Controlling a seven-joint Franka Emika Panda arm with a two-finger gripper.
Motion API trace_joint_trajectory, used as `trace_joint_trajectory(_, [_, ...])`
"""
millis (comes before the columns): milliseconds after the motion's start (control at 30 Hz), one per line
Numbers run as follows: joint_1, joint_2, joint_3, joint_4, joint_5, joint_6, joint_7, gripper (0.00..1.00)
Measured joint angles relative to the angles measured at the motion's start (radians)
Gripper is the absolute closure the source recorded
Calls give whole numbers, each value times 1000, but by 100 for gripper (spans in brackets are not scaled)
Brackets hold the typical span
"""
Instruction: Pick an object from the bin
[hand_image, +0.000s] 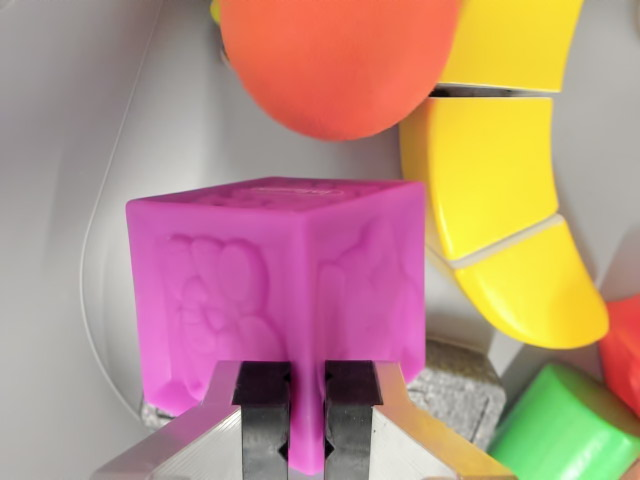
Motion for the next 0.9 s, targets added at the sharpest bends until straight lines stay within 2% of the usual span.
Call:
trace_joint_trajectory(567, [4, -125, -8, -7, -3, -139, 1, 100])
trace_joint_trajectory(900, [4, -193, -11, 7, -7, -234, 4, 100])
